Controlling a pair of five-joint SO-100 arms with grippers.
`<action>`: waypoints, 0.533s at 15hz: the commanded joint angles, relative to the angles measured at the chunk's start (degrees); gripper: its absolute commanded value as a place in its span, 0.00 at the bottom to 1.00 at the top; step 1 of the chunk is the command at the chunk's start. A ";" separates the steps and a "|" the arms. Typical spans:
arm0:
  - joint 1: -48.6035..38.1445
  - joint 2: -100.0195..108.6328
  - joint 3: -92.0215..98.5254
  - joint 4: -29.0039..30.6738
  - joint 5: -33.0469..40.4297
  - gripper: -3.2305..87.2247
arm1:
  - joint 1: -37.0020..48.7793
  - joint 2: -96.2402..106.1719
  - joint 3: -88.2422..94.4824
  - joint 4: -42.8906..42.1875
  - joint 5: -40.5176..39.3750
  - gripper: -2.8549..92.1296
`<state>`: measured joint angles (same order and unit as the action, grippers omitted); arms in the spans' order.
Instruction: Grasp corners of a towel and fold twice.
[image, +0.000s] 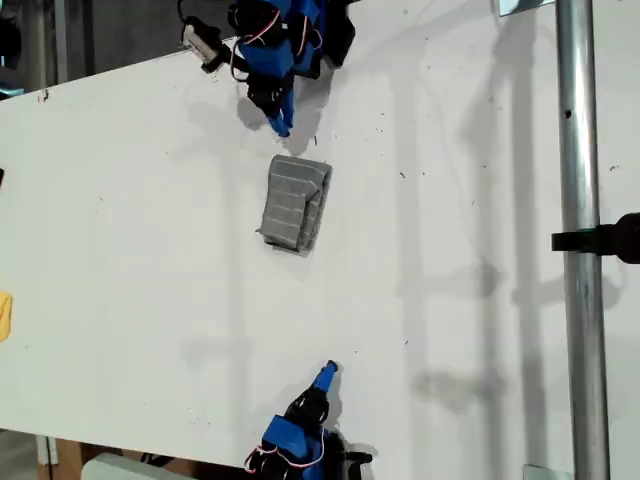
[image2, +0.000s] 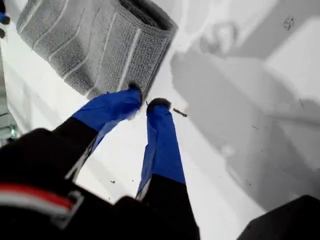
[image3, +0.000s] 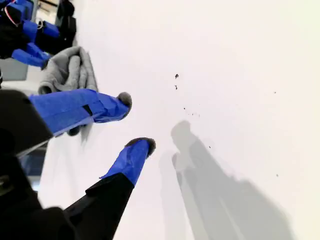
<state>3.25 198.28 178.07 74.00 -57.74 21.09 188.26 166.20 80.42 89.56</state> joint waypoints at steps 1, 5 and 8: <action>0.79 0.44 0.53 0.26 0.35 0.17 | 4.22 0.00 -0.44 0.35 -0.97 0.13; 0.70 0.44 0.53 0.26 0.35 0.17 | 8.61 0.00 -0.44 0.70 -3.96 0.13; 0.62 0.44 0.53 0.26 0.35 0.17 | 8.35 0.00 -0.44 0.70 -3.96 0.13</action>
